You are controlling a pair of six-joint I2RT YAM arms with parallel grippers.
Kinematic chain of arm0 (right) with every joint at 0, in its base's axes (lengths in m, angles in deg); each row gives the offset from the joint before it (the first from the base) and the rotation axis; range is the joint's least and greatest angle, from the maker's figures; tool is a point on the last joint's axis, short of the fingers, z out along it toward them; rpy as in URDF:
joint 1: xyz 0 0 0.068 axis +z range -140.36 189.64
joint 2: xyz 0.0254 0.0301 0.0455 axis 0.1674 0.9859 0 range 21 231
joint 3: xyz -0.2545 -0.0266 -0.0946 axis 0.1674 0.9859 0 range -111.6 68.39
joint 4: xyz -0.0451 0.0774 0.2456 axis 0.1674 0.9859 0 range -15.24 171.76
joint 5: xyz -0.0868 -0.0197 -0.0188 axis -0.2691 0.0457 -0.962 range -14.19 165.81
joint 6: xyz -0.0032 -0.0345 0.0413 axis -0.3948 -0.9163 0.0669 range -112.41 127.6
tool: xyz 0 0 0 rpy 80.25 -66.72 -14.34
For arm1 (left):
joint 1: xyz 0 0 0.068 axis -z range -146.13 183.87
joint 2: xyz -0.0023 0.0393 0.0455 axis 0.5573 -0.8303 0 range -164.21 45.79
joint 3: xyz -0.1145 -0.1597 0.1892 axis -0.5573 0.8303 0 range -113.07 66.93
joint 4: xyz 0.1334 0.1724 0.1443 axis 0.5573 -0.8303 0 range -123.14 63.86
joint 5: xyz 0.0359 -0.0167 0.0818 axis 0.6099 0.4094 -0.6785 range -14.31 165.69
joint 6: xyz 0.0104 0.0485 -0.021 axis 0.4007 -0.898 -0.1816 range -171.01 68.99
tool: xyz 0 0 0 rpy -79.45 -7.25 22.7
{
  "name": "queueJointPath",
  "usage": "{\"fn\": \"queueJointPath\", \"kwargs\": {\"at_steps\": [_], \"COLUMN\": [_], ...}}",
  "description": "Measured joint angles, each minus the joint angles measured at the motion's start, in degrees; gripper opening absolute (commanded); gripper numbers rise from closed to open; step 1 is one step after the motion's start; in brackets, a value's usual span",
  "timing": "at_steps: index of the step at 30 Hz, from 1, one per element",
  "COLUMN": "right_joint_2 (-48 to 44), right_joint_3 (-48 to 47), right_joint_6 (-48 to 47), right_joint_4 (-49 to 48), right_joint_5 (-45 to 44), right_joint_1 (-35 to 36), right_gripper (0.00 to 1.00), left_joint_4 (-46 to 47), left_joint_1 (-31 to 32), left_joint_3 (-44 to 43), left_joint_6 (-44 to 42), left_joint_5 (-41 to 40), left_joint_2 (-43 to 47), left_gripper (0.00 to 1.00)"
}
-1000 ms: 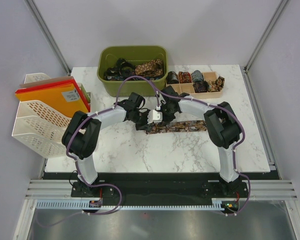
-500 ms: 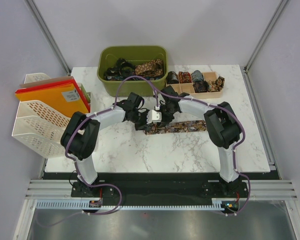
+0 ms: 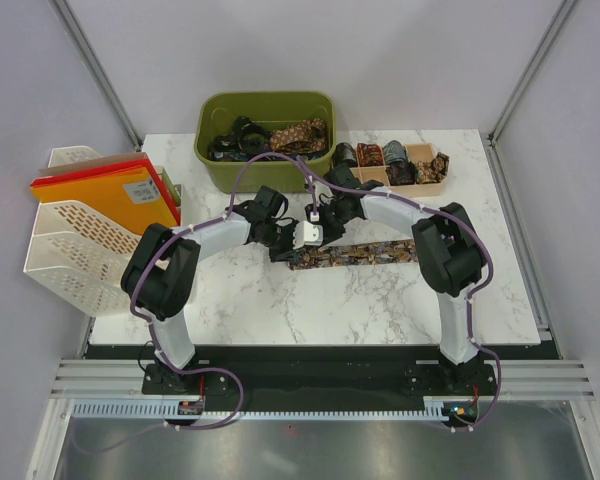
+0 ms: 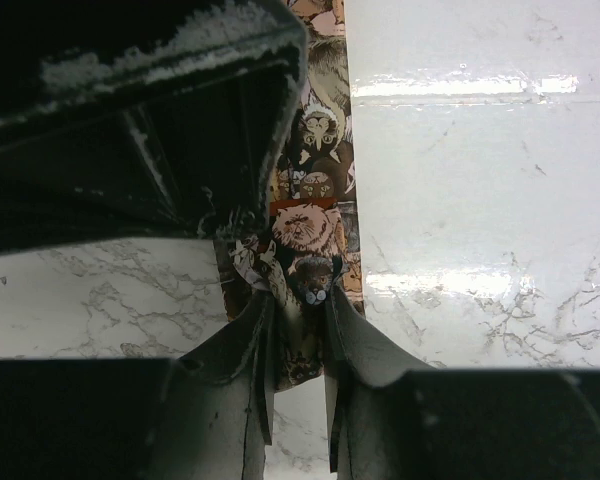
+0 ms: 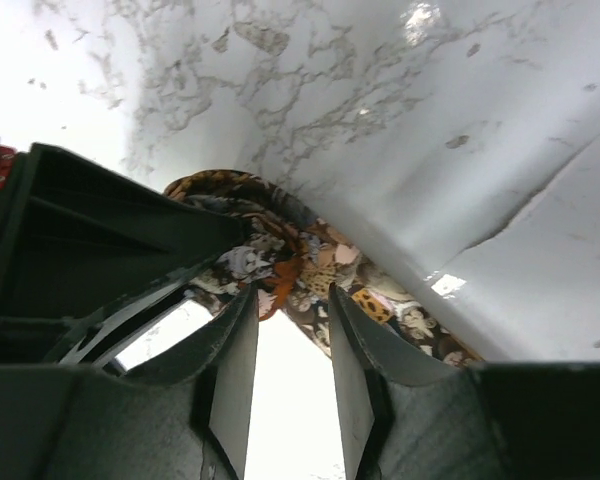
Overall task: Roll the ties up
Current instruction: Roll the tie at the center of the board.
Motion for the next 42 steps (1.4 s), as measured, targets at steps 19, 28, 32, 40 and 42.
{"fn": "queueJointPath", "kwargs": {"at_steps": [19, 28, 32, 40, 42], "right_joint_2": [0.04, 0.68, 0.74, 1.18, 1.25], "right_joint_3": [11.91, 14.12, 14.14, 14.36, 14.58], "right_joint_6": [21.86, 24.52, 24.24, 22.12, 21.31], "right_joint_4": [-18.12, -22.12, -22.67, -22.05, -21.53], "right_joint_5": [16.17, 18.34, 18.82, 18.32, 17.46], "right_joint_1": [-3.96, -3.72, -3.63, -4.2, -4.52], "right_gripper": [0.54, 0.12, 0.0, 0.0, 0.0], "left_joint_4": [-0.92, -2.25, -2.91, -3.04, -3.06], "left_joint_1": [0.0, 0.02, 0.0, 0.02, 0.0], "left_joint_3": [-0.02, -0.85, -1.11, -1.18, -1.18], "left_joint_6": [-0.48, -0.48, -0.48, -0.46, -0.44], "left_joint_5": [-0.24, -0.52, -0.7, -0.57, -0.17], "left_joint_2": [0.0, -0.44, -0.7, -0.31, 0.35], "left_gripper": [0.03, 0.1, 0.24, 0.49, 0.67]}}
